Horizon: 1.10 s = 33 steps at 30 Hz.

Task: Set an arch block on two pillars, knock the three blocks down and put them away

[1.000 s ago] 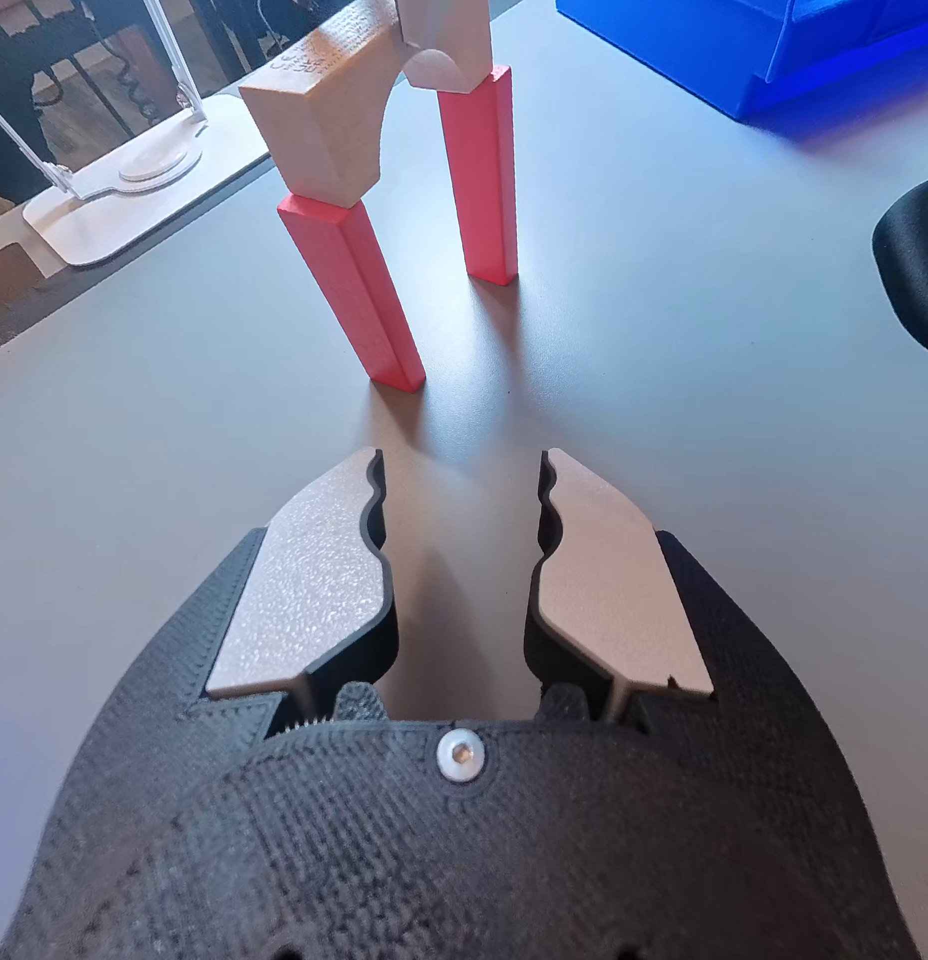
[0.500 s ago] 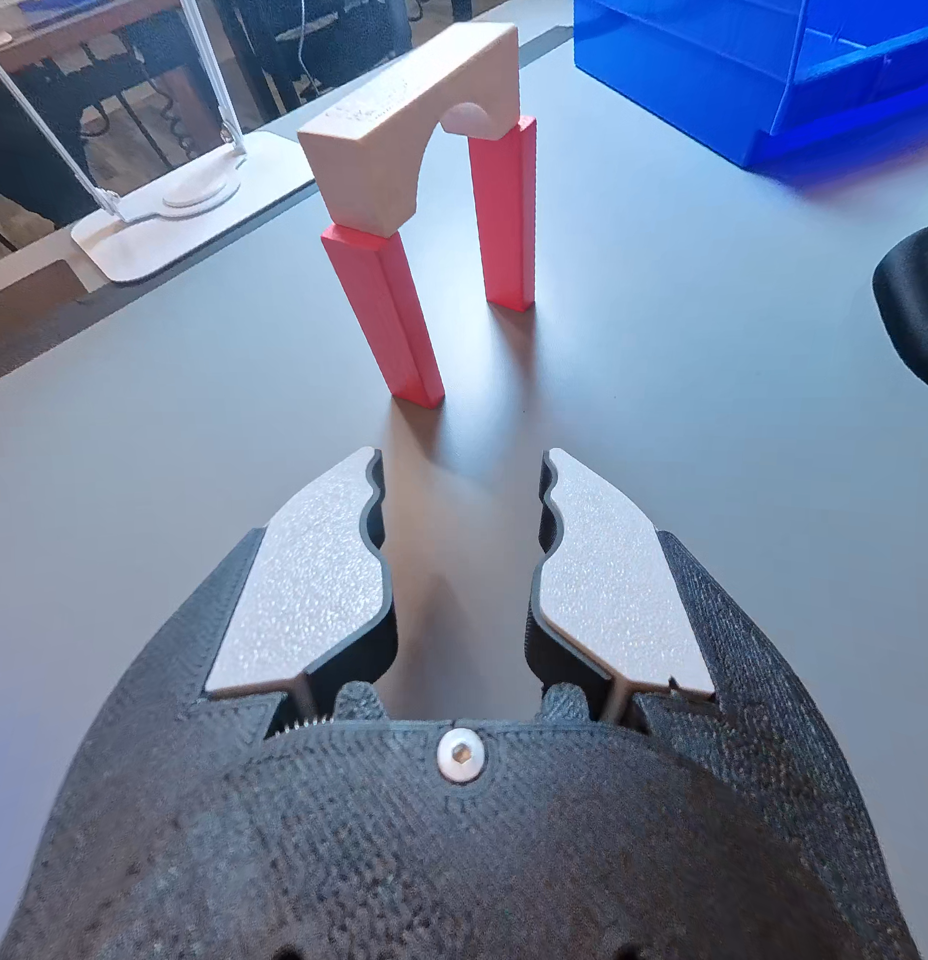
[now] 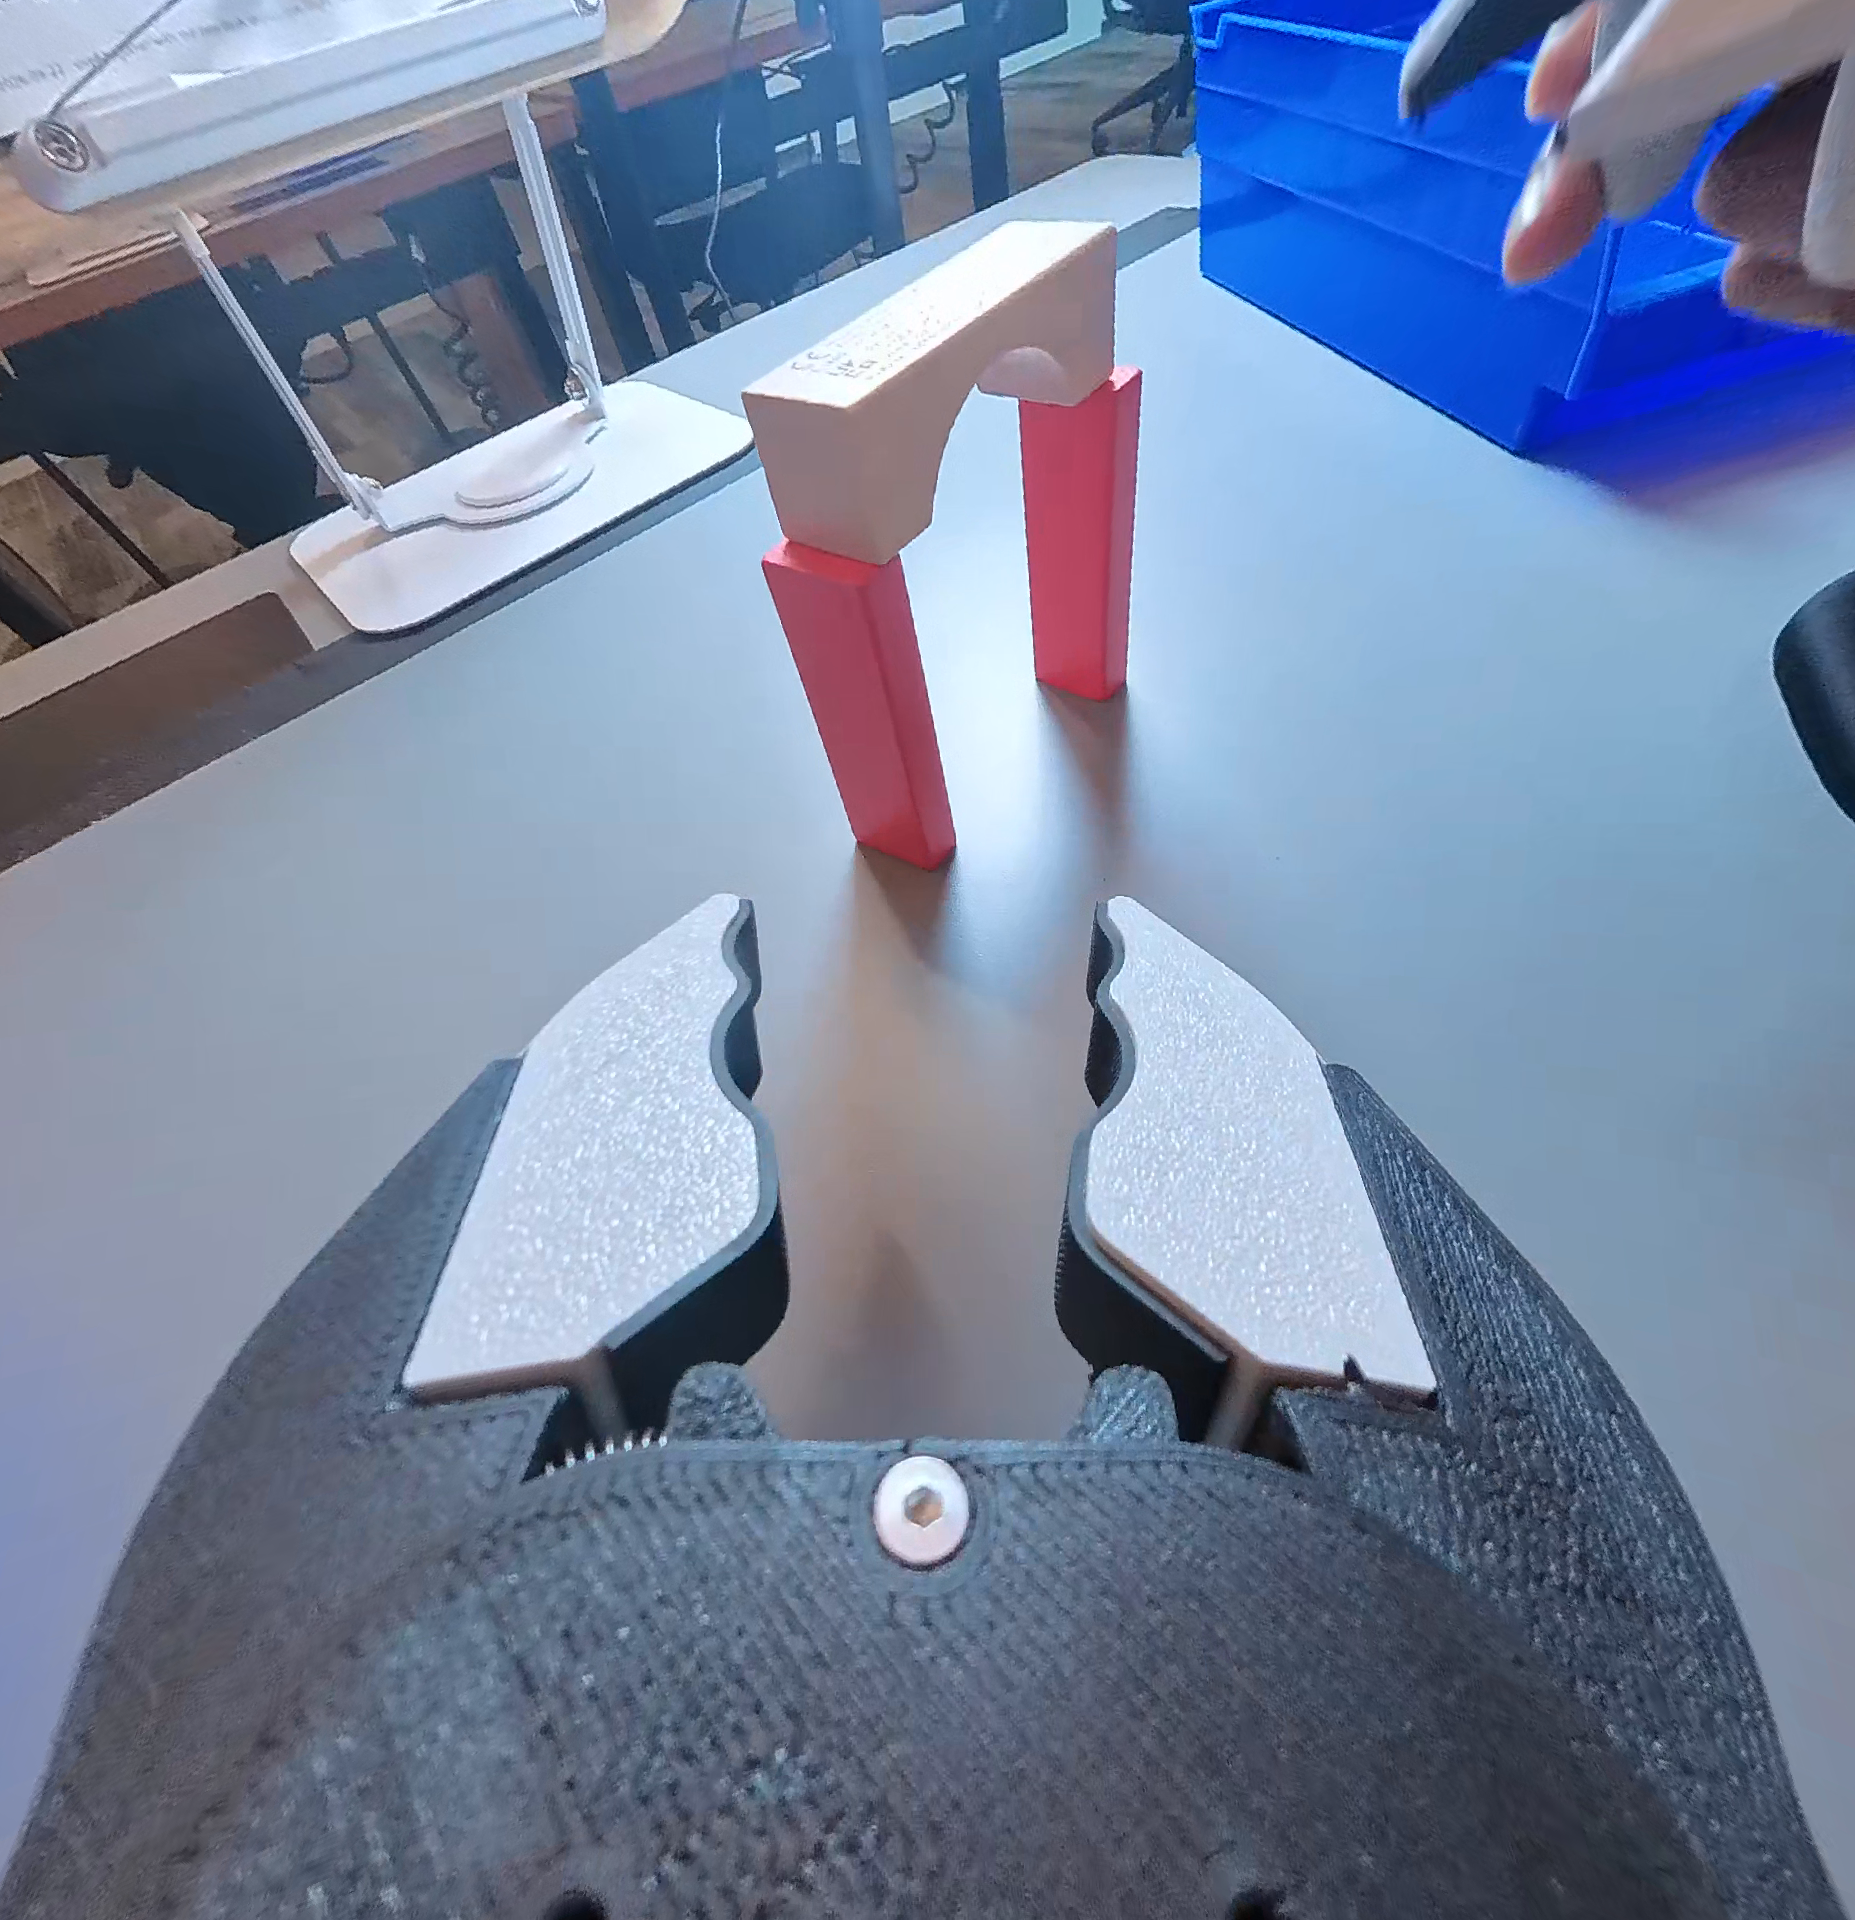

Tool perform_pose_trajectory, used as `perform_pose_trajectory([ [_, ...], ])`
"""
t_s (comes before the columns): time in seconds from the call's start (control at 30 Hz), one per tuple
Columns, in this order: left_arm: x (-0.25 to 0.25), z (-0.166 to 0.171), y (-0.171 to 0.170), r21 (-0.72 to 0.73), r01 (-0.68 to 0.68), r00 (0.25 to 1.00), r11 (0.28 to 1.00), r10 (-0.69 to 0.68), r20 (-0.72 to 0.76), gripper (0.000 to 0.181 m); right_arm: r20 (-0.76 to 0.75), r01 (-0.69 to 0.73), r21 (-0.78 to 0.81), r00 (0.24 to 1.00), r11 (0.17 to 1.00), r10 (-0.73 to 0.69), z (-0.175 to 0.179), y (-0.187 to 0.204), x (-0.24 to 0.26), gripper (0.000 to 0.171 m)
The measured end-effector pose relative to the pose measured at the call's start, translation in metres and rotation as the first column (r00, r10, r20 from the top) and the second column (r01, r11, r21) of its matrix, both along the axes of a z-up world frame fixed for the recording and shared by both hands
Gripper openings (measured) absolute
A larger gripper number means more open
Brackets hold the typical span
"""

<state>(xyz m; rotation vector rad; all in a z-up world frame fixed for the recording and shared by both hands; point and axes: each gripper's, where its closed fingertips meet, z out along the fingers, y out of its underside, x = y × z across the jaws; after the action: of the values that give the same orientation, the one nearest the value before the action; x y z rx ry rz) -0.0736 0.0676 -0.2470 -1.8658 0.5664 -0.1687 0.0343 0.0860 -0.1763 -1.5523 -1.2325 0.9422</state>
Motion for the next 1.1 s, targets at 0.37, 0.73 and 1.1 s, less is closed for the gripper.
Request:
perform_pose_trajectory([
  [0.37,-0.005,0.005,0.002,0.045,-0.015,1.000,0.999,0.015,0.005,0.061,0.045,0.187,0.027,0.981,0.982,-0.188,-0.061,0.027,0.019,0.000],
  [0.73,-0.016,0.009,0.004,0.049,-0.045,0.997,0.998,0.042,0.065,0.057,0.094,0.211,0.153,0.969,0.965,-0.226,-0.068,0.030,0.020,0.000],
  [1.1,-0.017,0.011,0.003,0.059,-0.038,0.998,0.998,0.034,0.062,0.053,0.084,0.186,0.217,0.975,0.958,-0.208,-0.063,0.024,0.017,0.000],
])
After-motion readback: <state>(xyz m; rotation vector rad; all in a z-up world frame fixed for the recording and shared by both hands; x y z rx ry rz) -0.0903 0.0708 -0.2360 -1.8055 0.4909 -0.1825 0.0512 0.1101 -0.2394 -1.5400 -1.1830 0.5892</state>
